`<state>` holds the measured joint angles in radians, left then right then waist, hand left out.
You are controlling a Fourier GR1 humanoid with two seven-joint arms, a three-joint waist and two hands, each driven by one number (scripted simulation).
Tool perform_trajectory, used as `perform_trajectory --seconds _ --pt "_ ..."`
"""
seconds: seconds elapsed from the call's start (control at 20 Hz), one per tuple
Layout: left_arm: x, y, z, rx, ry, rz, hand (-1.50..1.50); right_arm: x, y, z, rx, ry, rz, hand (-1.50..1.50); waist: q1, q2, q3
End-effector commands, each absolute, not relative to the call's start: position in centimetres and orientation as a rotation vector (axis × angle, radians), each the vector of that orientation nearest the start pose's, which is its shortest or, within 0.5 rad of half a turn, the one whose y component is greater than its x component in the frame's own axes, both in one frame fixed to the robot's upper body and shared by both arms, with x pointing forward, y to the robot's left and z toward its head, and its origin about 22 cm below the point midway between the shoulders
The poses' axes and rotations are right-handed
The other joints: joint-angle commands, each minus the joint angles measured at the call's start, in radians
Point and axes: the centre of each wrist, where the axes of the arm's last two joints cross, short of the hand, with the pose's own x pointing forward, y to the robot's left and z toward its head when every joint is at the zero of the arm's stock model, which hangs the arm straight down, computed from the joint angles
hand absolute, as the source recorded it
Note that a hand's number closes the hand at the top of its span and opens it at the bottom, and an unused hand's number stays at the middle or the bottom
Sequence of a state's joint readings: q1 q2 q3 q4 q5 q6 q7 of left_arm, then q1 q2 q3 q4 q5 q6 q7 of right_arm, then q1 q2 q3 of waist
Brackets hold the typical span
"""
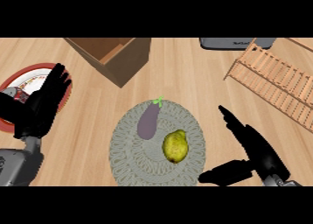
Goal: Pick the pear from the placemat and place it in the tiered shelf
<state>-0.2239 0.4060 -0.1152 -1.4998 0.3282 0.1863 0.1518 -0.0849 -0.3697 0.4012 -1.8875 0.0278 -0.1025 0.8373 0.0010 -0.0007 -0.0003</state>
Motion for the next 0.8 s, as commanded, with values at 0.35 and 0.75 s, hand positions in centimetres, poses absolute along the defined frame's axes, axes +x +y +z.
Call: perform_trajectory --seconds 0.35,0.75 --pt "28.9 28.4 7.0 0.103 -1.526 -0.054 0.00 20.8 -16.4 6.4 -0.178 -1.017 0.524 -1.50 -0.001 -0.001 0.000" --pt "29.4 28.7 6.4 0.102 -1.526 -0.049 0.00 21.4 -14.7 6.6 -0.184 -1.014 0.496 -1.50 -0.001 0.000 0.000"
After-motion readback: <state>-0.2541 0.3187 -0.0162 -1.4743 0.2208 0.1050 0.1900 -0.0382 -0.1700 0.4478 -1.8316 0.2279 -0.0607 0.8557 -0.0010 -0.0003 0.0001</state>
